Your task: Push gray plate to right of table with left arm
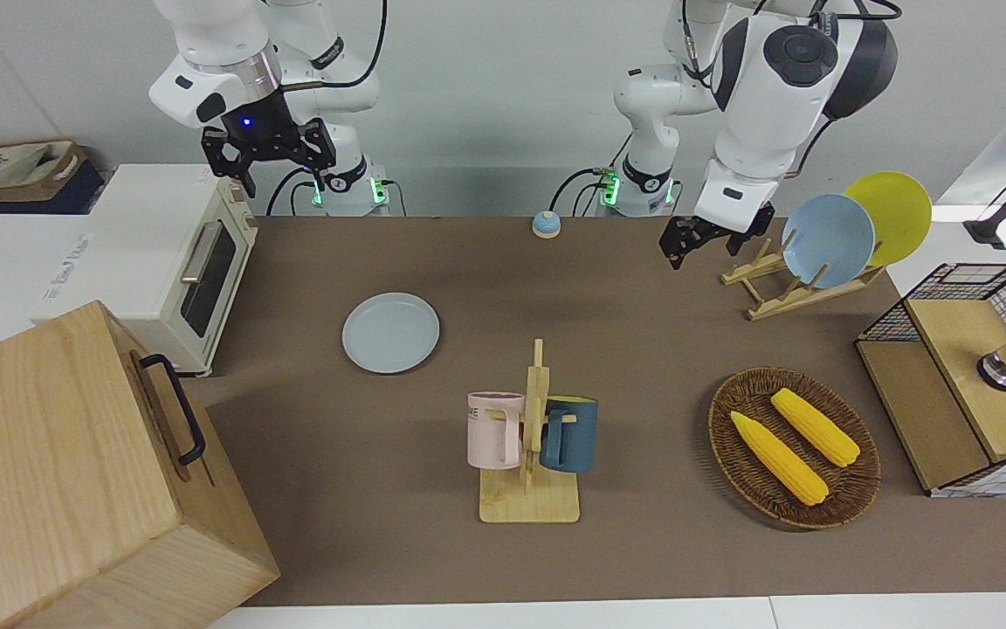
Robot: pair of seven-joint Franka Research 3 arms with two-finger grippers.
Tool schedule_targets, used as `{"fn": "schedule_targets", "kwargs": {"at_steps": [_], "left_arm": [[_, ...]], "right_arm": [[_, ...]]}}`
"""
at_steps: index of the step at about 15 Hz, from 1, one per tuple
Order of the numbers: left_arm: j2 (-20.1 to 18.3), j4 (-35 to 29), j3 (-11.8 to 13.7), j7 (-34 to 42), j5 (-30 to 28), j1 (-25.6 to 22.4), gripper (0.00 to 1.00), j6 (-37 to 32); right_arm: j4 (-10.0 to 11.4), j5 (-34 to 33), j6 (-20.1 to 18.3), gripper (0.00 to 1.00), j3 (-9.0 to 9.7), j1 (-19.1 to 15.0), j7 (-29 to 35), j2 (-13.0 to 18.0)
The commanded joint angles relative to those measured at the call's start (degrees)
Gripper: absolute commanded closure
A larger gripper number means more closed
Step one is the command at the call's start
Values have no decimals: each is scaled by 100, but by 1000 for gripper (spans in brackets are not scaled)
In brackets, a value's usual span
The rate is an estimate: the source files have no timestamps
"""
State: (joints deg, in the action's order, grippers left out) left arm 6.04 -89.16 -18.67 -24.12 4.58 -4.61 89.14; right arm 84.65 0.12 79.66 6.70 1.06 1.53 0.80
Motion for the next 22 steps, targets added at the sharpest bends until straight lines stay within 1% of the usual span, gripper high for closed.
{"fn": "schedule_targets", "kwargs": {"at_steps": [1,3,6,9,10,13,16,17,20,22], "left_arm": [[-261,-313,-31,407,-107,-365,9,-2],[-279,-321,-31,950,-124,-767,9,-11],[-305,-321,-23,1662,-370,-1348,9,50],[-297,-374,-31,2480,-388,-1735,9,164],[-305,-426,-31,2639,-396,-1754,7,278],[-332,-558,-58,2667,-405,-1693,5,481],[-664,-795,-137,2667,-405,-1614,2,533],[-770,-944,-172,2667,-405,-1552,2,656],[-1174,-1392,-181,2605,-423,-1420,0,683],[-1464,-1604,-172,2605,-598,-1420,0,596]], "right_arm": [[-46,59,-83,17,77,-115,14,17],[-46,59,-83,17,77,-115,5,17],[-46,59,-83,17,86,-115,5,17],[-46,59,-83,17,77,-115,14,17],[-46,59,-83,17,77,-115,14,17],[-46,59,-83,17,77,-115,14,17],[-46,59,-83,17,77,-115,14,17],[-46,59,-83,17,77,-115,14,17],[-46,59,-83,17,86,-115,5,17],[-46,59,-83,17,77,-115,14,17]]}}
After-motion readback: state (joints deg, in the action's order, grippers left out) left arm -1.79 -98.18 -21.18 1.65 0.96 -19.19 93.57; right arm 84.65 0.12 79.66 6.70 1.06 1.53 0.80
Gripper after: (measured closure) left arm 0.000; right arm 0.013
